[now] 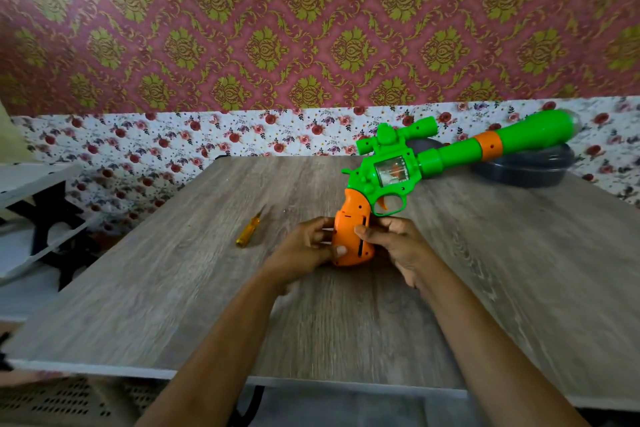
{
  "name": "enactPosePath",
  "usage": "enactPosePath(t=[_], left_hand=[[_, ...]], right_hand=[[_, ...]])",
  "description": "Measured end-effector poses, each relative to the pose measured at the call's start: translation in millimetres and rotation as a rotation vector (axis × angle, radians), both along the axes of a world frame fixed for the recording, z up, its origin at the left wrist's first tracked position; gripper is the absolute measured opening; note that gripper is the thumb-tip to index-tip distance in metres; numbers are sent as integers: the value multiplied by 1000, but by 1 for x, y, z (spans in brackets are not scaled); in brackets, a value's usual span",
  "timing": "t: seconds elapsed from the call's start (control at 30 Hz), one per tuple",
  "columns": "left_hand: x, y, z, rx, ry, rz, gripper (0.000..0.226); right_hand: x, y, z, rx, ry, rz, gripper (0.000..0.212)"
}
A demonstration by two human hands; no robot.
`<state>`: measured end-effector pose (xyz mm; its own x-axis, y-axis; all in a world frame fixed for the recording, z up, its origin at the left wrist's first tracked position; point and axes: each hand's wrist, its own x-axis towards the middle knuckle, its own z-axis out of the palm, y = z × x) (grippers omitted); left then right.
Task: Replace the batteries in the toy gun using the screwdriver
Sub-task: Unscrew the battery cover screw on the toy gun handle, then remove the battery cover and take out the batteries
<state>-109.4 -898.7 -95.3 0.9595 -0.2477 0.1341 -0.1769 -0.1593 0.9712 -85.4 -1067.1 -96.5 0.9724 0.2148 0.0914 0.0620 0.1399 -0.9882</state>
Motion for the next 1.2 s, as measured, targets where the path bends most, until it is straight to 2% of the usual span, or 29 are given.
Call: enactPosePath(t=[0.17, 0.3, 0.5, 0.63, 0.7, 0.77, 0.8, 0.87, 0.97, 1.03, 1.1, 1.2], left_hand=[[-2, 0, 2, -47, 23, -11, 38], [0, -3, 4, -135, -8, 125, 24], [0, 2, 5, -99, 5, 199, 14], [0, 5, 7, -110, 47, 211, 11], [0, 10, 9, -194, 49, 255, 13], [2, 18, 10, -246, -30, 347, 19], [3, 22, 10, -192, -107, 405, 25], [6, 25, 6, 38, -280, 537, 32], [10, 20, 4, 361, -494, 622, 25], [15, 16, 4, 469, -538, 607, 21], [23, 15, 3, 490, -556, 621, 19], [39, 11, 5, 575, -512, 629, 15]], right_hand=[[1, -1, 1, -16, -14, -3, 17], [4, -2, 0, -55, -33, 13, 18], [5, -3, -1, -64, -3, 47, 22], [6, -6, 0, -62, -17, 40, 20], [7, -10, 1, -42, -18, 30, 21], [7, -13, 2, -22, -17, 18, 18], [6, -15, 2, -11, -14, 11, 18], [6, -16, 2, -1, -2, -4, 17], [7, -17, 1, 1, 17, -13, 15], [8, -16, 1, 4, 28, -16, 14], [8, -16, 2, -4, 29, -24, 15], [9, -15, 2, -4, 26, -27, 14]])
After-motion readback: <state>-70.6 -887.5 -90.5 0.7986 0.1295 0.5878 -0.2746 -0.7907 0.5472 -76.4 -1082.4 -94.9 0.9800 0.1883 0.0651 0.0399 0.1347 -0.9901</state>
